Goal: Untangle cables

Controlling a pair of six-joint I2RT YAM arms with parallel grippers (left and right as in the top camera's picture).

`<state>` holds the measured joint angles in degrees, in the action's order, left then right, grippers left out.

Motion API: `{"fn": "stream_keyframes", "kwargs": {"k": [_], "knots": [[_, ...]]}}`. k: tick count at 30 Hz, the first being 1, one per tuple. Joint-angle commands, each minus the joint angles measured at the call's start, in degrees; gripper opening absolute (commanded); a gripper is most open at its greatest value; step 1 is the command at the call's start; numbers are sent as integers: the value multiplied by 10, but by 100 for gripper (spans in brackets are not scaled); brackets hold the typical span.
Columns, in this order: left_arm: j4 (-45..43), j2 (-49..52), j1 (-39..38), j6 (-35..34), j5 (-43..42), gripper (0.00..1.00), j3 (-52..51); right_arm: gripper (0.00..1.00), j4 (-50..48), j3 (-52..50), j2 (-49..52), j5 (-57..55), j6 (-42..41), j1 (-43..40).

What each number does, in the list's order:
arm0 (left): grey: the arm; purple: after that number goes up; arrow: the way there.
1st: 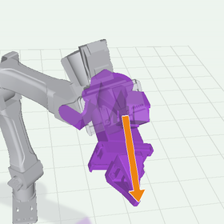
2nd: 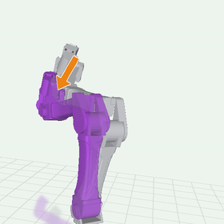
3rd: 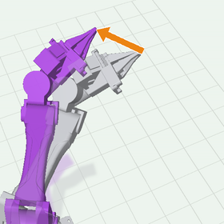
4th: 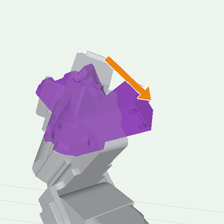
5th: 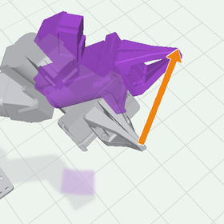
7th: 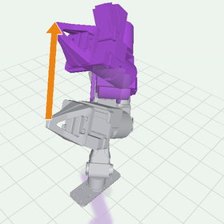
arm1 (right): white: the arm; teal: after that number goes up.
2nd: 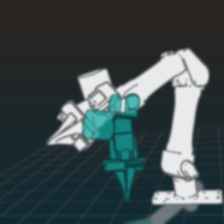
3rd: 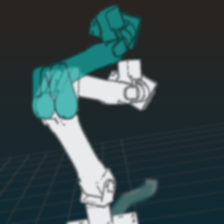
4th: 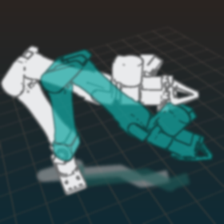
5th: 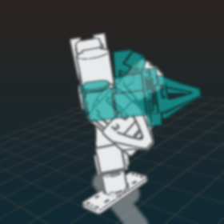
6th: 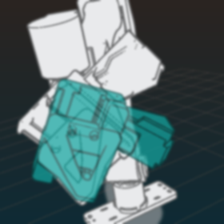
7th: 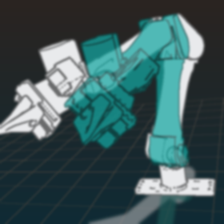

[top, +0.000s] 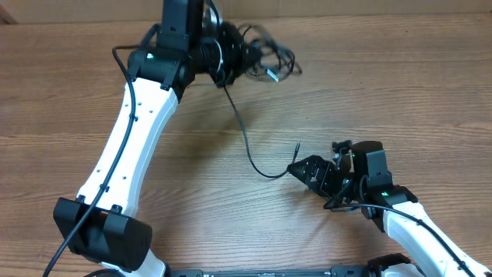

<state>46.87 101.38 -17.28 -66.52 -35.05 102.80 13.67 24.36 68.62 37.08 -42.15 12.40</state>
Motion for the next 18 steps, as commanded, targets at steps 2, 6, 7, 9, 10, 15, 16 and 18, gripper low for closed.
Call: {"fn": "stream_keyframes", "kwargs": {"k": [2,6,7,9,10,15,16,18], "knots": [[93,-8,-7,-10,102,17,13,100,17,1,-4,-19,5,-2],[175,-8,-7,-1,182,53,13,100,29,1,-4,-47,5,-2],[190,-8,-7,11,205,58,13,100,30,1,-4,-51,5,-2],[215,-8,-7,35,249,66,13,100,30,1,-4,-56,5,-2],[225,-8,-7,47,271,71,13,100,30,1,-4,-59,5,-2],[281,-8,-7,91,323,93,12,100,30,1,-4,-78,5,-2],[292,-8,-8,91,322,100,12,100,30,1,-4,-86,5,-2],[312,-8,-11,92,321,99,12,100,30,1,-4,-104,5,-2]]}}
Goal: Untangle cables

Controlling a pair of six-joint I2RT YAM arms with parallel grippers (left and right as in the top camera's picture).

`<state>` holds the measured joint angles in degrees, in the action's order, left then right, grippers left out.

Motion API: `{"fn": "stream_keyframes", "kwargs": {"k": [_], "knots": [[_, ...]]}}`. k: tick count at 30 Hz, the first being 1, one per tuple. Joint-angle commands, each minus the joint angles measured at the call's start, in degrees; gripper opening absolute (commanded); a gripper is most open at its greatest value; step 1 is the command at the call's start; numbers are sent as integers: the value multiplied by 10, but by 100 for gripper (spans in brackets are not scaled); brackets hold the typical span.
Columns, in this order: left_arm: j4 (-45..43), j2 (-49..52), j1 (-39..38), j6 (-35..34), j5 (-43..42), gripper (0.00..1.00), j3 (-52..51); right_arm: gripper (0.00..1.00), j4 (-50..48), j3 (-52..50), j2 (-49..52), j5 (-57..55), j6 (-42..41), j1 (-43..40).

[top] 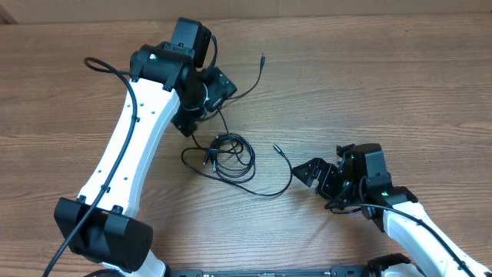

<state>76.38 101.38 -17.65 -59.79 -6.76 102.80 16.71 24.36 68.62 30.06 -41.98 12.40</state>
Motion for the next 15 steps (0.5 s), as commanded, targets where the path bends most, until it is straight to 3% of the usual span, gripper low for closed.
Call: {"fn": "stream_keyframes", "kwargs": {"k": [1,8,15], "knots": [[23,-8,-10,24,40,100,12,100,-1,1,-4,-43,3,-2],[62,-7,-41,19,31,100,12,100,0,1,-4,-86,3,-2],[67,3,-73,-74,64,100,12,100,-1,1,-4,-109,3,-2]]}}
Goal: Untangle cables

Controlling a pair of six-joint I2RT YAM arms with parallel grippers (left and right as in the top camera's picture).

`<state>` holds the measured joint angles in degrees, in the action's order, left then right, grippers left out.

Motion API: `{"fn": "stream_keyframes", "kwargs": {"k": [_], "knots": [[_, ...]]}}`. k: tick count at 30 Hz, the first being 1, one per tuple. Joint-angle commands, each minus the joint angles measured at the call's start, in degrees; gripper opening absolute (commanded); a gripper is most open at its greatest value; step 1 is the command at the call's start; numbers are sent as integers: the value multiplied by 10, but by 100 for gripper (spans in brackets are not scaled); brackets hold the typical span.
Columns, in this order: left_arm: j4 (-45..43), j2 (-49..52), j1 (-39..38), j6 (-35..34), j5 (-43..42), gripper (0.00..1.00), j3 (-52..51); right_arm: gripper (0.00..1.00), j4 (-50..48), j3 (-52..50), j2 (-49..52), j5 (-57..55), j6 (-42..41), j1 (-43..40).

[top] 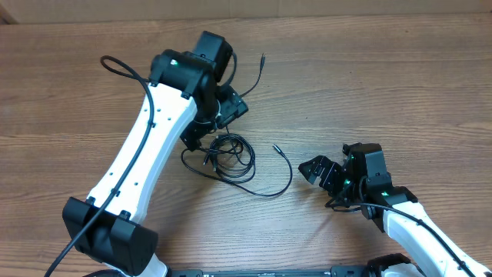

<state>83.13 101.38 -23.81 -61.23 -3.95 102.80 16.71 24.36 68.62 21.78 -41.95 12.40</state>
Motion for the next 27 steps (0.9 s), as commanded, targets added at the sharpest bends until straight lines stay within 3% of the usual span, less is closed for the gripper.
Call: {"fn": "stream_keyframes", "kwargs": {"k": [1,7,10,17,27], "knots": [[-5,7,-14,-66,45,99,12,100,-1,1,-4,-29,3,-2],[-23,54,-26,-44,94,90,12,100,-1,1,-4,-29,3,-2],[-4,73,-24,-42,92,94,12,100,5,1,-4,-28,3,-2],[70,75,-3,-142,105,100,12,100,15,1,-4,-29,5,-2],[76,75,67,-139,78,100,3,100,32,1,-4,-29,5,-2]]}}
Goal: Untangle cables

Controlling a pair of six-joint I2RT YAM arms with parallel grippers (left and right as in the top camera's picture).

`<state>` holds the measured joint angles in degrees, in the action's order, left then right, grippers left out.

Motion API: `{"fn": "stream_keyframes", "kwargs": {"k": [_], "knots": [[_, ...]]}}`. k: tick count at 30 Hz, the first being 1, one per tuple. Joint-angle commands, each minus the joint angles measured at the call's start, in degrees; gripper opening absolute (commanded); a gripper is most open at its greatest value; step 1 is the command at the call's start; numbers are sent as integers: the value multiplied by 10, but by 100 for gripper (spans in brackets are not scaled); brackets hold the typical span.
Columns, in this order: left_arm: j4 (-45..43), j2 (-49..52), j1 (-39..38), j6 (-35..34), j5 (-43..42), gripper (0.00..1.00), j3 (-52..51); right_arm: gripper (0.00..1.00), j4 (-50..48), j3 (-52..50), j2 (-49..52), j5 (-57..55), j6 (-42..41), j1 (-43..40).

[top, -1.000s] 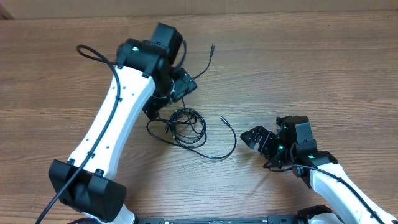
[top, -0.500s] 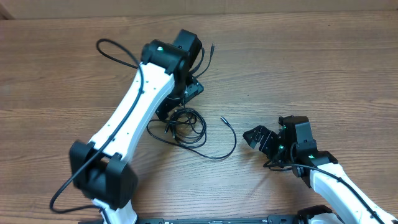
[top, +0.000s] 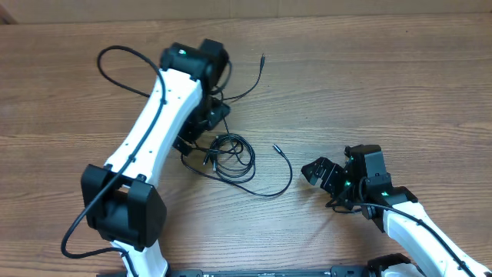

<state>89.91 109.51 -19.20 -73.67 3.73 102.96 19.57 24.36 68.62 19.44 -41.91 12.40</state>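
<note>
A thin black cable lies on the wooden table in the overhead view. Its loose coil (top: 229, 158) sits at the centre. One plug end (top: 264, 57) points to the far side and another plug end (top: 275, 146) lies right of the coil. My left gripper (top: 200, 123) hangs just above and left of the coil, where the cable strand from the far plug runs in; the arm hides its fingers. At the right, my right gripper (top: 317, 172) stands open, a short way from the cable's curve, holding nothing.
The left arm's own black supply cable (top: 123, 65) loops out at the far left. The table's far edge (top: 346, 15) runs along the top of the view. Bare wood lies at the right and front centre.
The left arm has swung so its wrist sits a little further left and its base link further right. The cable and the right gripper stay where they were.
At first my left gripper held the bundled cable high at the far side, with a strand stretched to my right gripper. Then the coil lay on the table with the right gripper open and apart from it. Since then only the left arm has shifted above the coil.
</note>
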Motion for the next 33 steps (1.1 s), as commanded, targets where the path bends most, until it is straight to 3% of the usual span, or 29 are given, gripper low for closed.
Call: {"fn": "stream_keyframes", "kwargs": {"k": [1,6,11,14,17,20,23,27,33], "knots": [[17,-7,28,-12,8,100,2,100,5,1,-4,-5,5,-2],[69,-40,47,7,106,100,0,100,9,1,-4,-6,5,-2],[69,-162,48,31,191,100,-5,100,3,1,-4,-6,5,-2],[69,-240,51,10,233,100,-40,100,3,1,-4,-6,5,-2],[56,-328,56,-71,254,100,-146,100,3,1,-4,-6,5,-2],[-41,-389,57,-102,209,100,-273,100,3,1,-4,-6,5,-2],[-203,-412,57,-61,105,100,-393,100,2,1,-4,-6,5,-2],[-412,-372,57,5,-63,98,-500,100,5,1,-4,-5,4,-2],[-512,-273,57,0,-137,97,-519,100,5,1,-4,-5,4,-2]]}}
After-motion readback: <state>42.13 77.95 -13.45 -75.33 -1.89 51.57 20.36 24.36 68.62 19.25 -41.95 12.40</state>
